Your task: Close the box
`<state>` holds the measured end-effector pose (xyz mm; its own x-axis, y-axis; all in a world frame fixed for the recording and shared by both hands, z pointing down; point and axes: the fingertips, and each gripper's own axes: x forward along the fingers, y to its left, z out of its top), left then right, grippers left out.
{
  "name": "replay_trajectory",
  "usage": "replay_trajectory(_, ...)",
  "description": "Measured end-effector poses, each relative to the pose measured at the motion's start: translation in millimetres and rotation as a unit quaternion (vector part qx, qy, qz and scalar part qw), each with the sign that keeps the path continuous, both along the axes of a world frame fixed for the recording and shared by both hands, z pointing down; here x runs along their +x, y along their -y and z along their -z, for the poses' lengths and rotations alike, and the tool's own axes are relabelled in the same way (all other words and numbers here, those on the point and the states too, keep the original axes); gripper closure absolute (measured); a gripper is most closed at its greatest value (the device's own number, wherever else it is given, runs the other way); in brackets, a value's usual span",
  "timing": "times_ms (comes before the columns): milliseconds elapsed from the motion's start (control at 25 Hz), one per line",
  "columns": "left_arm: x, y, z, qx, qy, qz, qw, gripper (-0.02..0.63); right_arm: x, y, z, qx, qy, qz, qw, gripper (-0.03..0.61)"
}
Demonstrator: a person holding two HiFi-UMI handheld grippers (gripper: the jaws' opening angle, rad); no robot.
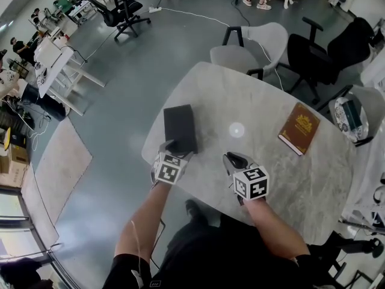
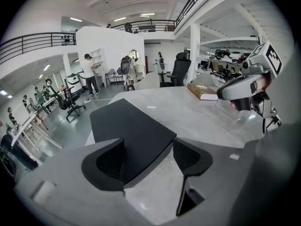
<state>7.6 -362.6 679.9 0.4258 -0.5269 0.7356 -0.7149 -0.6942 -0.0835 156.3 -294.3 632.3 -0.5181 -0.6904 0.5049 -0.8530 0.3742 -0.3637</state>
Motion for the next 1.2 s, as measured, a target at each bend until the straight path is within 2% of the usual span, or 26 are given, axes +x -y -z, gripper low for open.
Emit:
replay_trajectory(160, 1, -1, 3, 0.008, -0.015, 0.02, 0.9996, 0.295, 7, 0, -1, 0.0, -0.004, 0.001, 1.0, 0.523)
replay_trajectory(320, -5, -7, 28, 0.029, -0.045, 0.037, 0.9979, 0.295, 9, 3, 12, 0.009, -0.011, 0.003, 1.0, 0.523)
replay_trajectory(560, -28, -17, 75, 0.054, -0.091, 0.033, 0.9938, 0.296, 4, 19, 56, 0.054, -0.026, -0.007, 0.998, 0.541)
replay_trajectory(640, -42, -22, 90, 0.059, -0.101, 0.028, 0.9927, 0.319, -6, 23, 69, 0.067, -0.027, -0.011, 0.997, 0.546)
replay_trajectory(720, -58, -25, 104, 0.072, -0.111, 0.026, 0.9909, 0.407, -16, 28, 80, 0.08, -0.025, -0.015, 0.996, 0.549)
replay_trajectory(760, -66, -26, 112, 0.081, -0.118, 0.025, 0.9895, 0.416, -22, 30, 85, 0.086, -0.025, -0.017, 0.996, 0.551)
replay_trajectory(1000, -106, -37, 156, 0.113, -0.184, 0.022, 0.9762, 0.414, -69, 28, 98, 0.093, -0.028, -0.006, 0.995, 0.557)
replay_trajectory(1200, -137, -49, 172, 0.145, -0.197, 0.011, 0.9695, 0.416, -114, 25, 101, 0.108, -0.031, 0.011, 0.994, 0.575)
